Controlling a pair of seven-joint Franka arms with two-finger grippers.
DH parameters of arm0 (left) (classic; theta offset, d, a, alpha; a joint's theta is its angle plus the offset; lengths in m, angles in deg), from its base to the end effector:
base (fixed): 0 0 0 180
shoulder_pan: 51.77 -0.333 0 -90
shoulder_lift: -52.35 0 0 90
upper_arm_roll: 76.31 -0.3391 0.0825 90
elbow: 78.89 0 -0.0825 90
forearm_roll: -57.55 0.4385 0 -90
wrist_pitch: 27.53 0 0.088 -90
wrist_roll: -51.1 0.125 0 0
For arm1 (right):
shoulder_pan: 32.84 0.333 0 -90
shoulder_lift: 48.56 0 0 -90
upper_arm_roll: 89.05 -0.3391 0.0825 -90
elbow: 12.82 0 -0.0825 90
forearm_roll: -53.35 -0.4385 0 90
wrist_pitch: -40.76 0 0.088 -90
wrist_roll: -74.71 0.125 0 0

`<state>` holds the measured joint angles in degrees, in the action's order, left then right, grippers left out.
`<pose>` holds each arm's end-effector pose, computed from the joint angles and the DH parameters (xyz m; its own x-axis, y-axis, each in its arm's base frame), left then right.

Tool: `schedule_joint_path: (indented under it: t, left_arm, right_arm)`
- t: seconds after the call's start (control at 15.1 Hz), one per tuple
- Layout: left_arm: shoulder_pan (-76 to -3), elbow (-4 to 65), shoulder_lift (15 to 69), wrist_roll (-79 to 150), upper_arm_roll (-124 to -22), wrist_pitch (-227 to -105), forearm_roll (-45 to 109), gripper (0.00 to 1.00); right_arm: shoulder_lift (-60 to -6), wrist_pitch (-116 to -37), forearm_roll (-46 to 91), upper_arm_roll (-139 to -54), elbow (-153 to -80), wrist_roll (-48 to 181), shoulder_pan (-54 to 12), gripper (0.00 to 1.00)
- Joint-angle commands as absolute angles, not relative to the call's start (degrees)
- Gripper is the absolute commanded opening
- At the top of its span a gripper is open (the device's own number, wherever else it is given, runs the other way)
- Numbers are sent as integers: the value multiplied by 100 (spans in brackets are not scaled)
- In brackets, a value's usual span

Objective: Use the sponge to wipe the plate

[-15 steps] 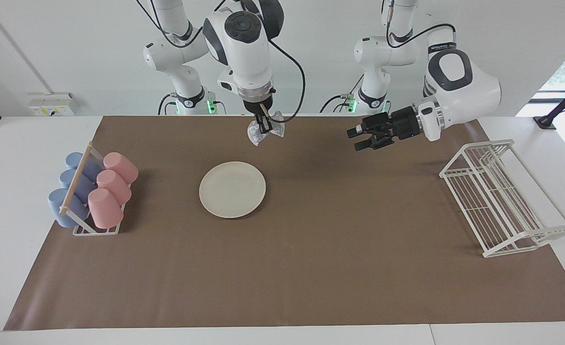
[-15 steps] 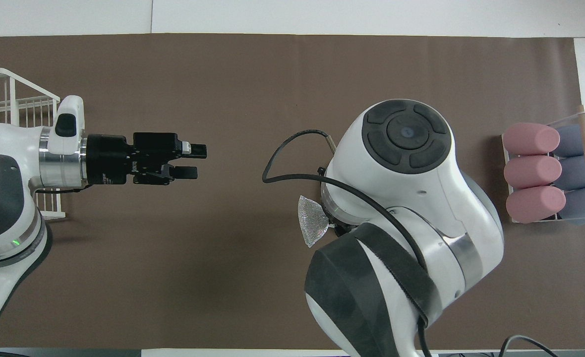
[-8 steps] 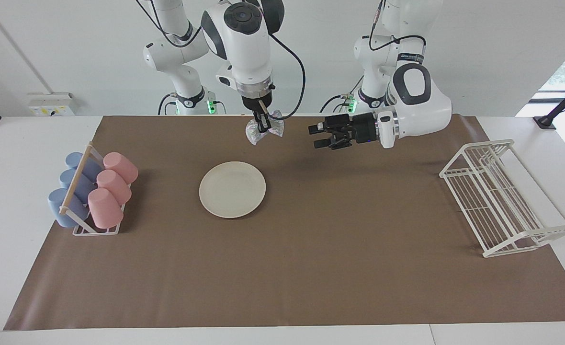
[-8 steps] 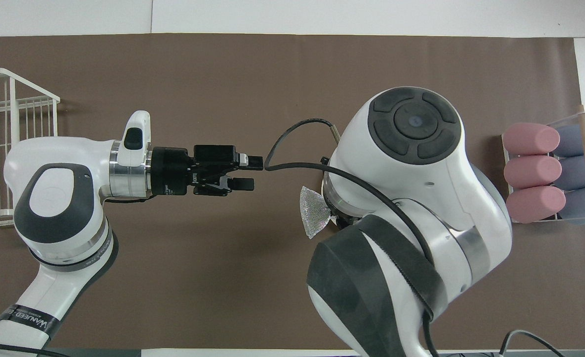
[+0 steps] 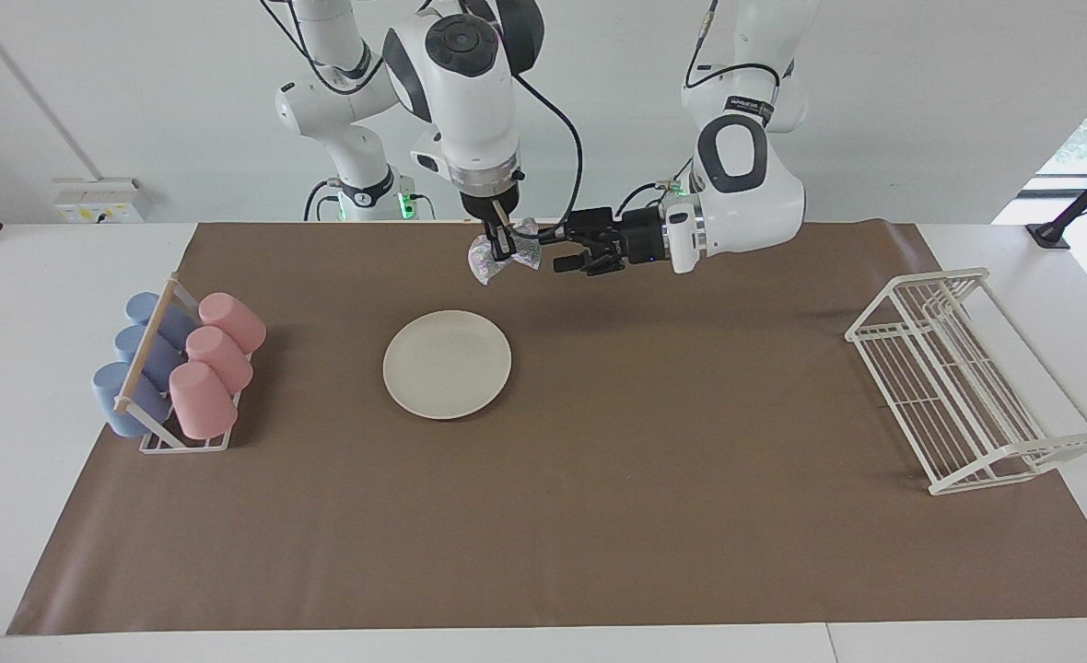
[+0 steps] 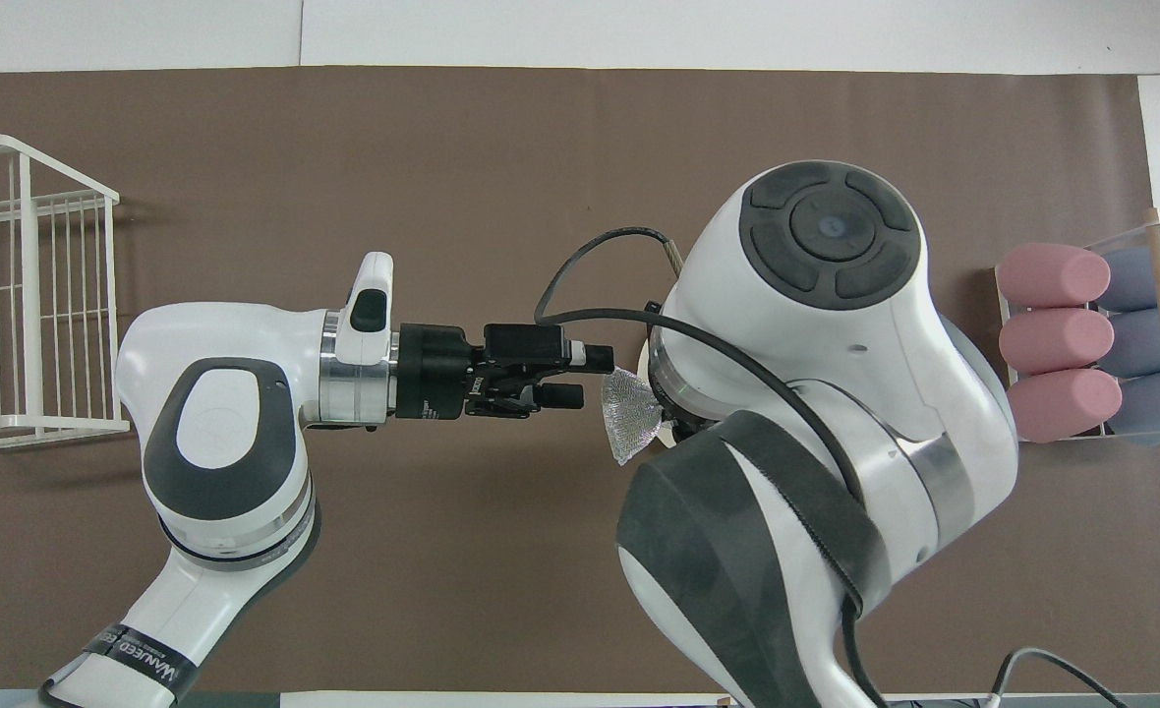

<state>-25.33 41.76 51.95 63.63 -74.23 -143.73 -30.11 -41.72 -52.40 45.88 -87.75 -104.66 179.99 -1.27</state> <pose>0.5067 -0.3587 0.4443 0.9669 -0.0455 -0.2511 0.2291 -0.2785 0.9327 0.5479 0.3386 0.5433 0.2386 -0.9664 -0.0959 -0.9601 -0.2496 0.1264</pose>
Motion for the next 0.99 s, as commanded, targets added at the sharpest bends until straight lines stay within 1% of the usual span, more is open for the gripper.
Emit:
schedule_joint_path:
  t: [0.0, 0.07, 0.13, 0.2, 0.33, 0.46, 0.53, 0.92]
  left_arm:
    - [-2391, 4284, 5226, 6482, -7499, -14504, -3166, 89]
    - [-2426, 4284, 5235, 6482, -7500, -14434, -3166, 82]
    - [-2444, 4275, 5235, 6482, -7508, -14338, -3166, 69]
    - [-2418, 4275, 5235, 6490, -7508, -14345, -3157, 54]
    - [-2400, 4275, 5235, 6482, -7508, -14345, -3157, 31]
    - [-2400, 4266, 5235, 6482, -7508, -14345, -3157, 3]
    - [-2391, 4266, 5235, 6482, -7508, -14371, -3157, 0]
    - [-2391, 4258, 5252, 6411, -7508, -14380, -3157, 0]
  right_arm:
    - [-4153, -5266, 4711, -8843, -10422, 18000, -199, 0]
    - [-4153, -5266, 4711, -8843, -10422, 17991, -199, 0]
    - [-4153, -5258, 4711, -8843, -10422, 17965, -199, 0]
    - [-4153, -5258, 4711, -8843, -10422, 17965, -199, 0]
    - [-4153, -5258, 4711, -8843, -10422, 17965, -199, 0]
    - [-4153, -5249, 4711, -8843, -10422, 17956, -199, 0]
    - [-4153, -5249, 4711, -8843, -10422, 17930, -199, 0]
    - [-4153, -5205, 4711, -8843, -10422, 17886, -207, 0]
